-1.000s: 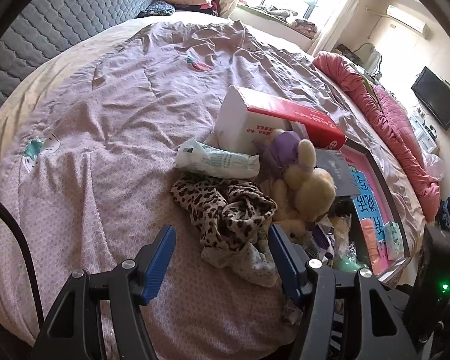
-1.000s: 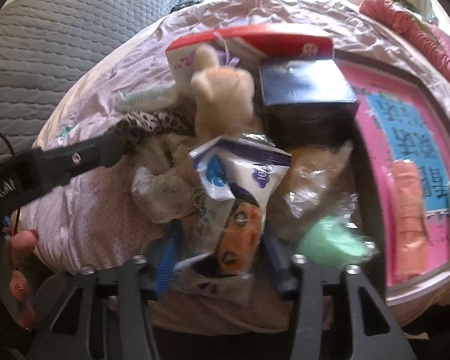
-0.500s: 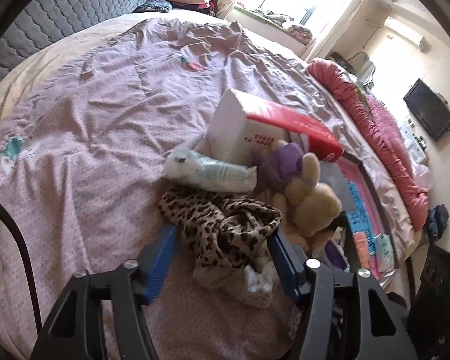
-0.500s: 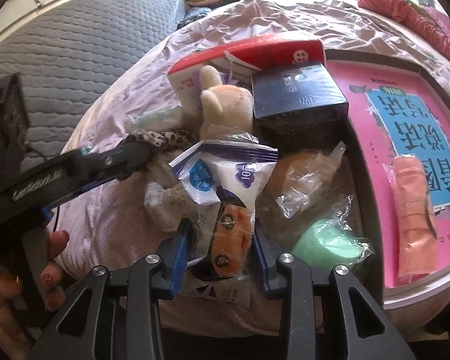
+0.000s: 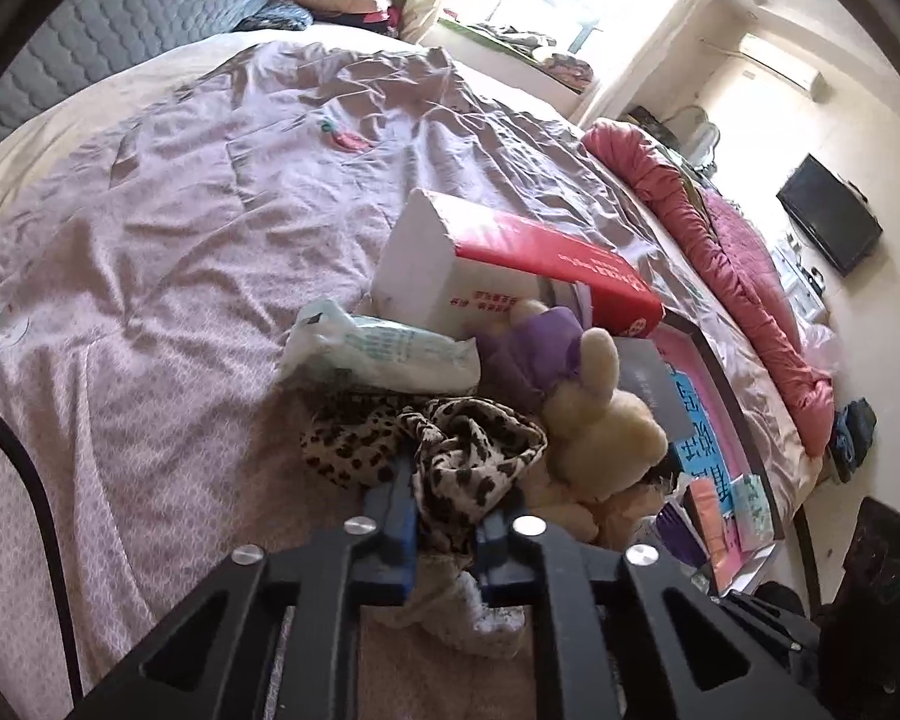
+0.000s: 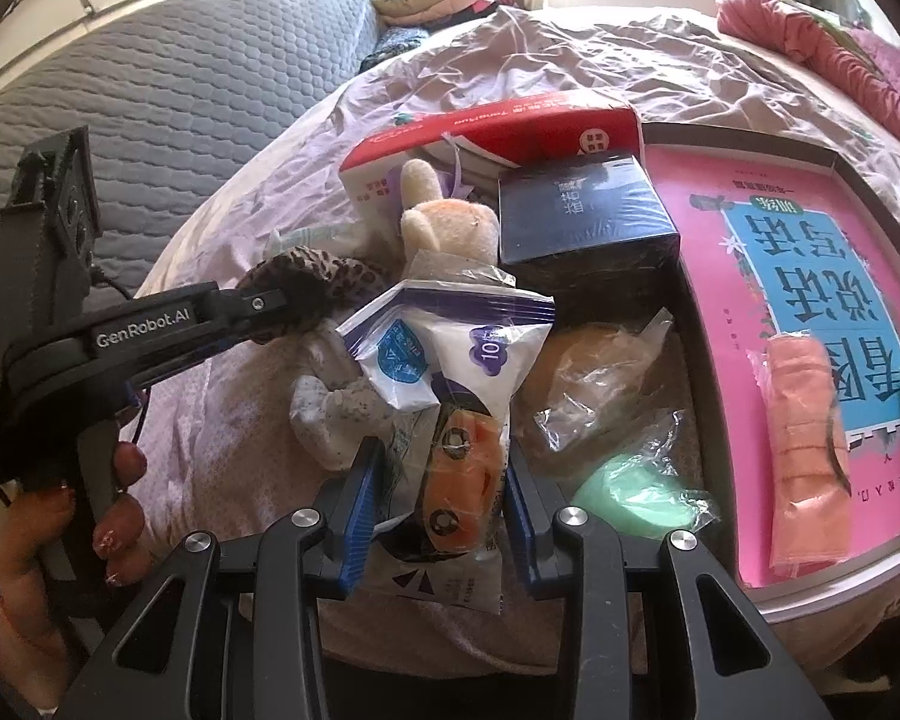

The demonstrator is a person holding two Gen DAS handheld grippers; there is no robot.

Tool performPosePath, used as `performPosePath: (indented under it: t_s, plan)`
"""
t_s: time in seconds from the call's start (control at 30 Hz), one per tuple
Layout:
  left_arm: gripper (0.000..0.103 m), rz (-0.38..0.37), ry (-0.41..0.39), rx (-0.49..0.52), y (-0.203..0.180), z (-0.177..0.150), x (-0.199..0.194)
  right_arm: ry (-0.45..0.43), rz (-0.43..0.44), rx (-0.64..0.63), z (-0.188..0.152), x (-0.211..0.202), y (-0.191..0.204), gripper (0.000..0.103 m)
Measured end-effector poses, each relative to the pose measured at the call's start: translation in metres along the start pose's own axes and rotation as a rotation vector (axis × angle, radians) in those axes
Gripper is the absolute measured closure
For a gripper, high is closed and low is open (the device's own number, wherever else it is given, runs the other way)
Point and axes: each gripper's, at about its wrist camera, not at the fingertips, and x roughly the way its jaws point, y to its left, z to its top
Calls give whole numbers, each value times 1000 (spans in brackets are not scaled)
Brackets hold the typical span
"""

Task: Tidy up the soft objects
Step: 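Lift and carry the leopard cloth and snack bag over the tray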

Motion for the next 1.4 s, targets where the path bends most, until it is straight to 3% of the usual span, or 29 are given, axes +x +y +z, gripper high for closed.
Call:
performPosePath:
  t_s: [0.23,0.73,1.4]
  plan:
    - [97,-4,-81,66,-14,-3,-23,-31,6,-7,-1,-6,0,64]
    - [97,30,-162,139,-48,-18,-68,-126,2,-9,1,-39,-3,64]
    - [97,62,-153,274,-121,-36,-84,-248,-8,83,1,-101,-44,64]
